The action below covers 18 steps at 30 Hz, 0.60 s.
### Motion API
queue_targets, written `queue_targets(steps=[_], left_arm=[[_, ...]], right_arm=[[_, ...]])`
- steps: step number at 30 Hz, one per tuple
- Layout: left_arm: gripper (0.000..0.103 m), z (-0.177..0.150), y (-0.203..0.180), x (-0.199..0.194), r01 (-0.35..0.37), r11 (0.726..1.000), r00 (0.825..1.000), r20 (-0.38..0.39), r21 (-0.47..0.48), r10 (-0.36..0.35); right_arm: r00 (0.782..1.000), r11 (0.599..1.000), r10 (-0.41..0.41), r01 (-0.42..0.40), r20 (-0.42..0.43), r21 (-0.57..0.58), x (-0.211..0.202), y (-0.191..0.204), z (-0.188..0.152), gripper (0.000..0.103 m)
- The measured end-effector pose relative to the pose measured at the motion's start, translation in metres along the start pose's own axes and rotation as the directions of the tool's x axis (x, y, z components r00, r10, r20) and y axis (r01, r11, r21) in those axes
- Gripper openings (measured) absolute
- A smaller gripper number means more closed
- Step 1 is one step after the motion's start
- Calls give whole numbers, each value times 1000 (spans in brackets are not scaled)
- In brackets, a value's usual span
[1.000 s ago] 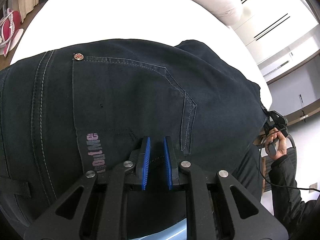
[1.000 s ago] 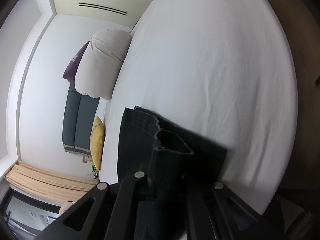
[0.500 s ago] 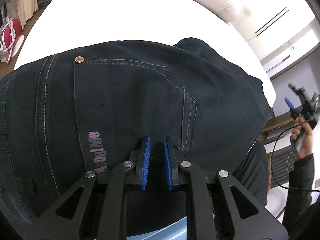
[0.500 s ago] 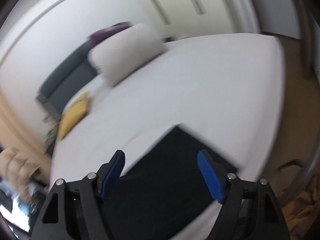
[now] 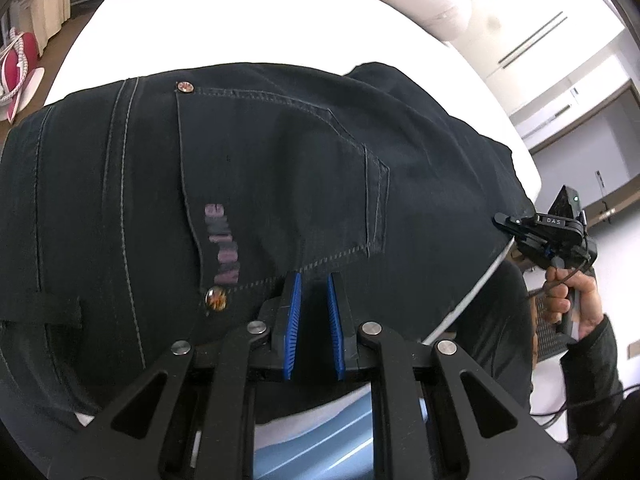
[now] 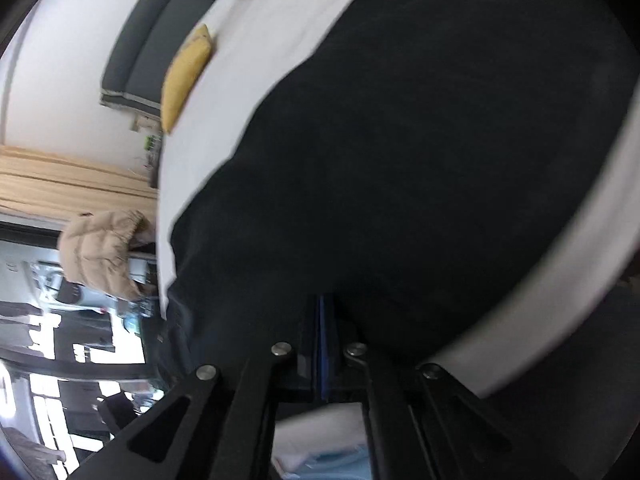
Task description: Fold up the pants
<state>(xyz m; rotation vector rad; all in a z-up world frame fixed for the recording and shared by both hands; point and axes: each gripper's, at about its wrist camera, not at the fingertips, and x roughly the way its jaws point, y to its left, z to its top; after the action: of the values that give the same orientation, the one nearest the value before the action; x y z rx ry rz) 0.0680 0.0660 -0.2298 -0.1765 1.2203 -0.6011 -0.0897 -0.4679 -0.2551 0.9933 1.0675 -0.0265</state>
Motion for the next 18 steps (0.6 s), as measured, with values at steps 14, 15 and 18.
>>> queue_targets(steps=[14, 15, 18], left_arm=[[13, 40, -60, -27, 29, 986, 997, 70, 162, -41], [13, 46, -68, -20, 40, 983, 996, 76, 181, -54], [13, 56, -83, 13, 62, 978, 997, 26, 198, -69]], right_arm=[[1000, 965, -12, 5, -26, -262, -2, 105, -19, 32], [999, 965, -6, -8, -50, -263, 10, 109, -20, 32], [991, 974, -7, -23, -133, -224, 42, 101, -31, 32]])
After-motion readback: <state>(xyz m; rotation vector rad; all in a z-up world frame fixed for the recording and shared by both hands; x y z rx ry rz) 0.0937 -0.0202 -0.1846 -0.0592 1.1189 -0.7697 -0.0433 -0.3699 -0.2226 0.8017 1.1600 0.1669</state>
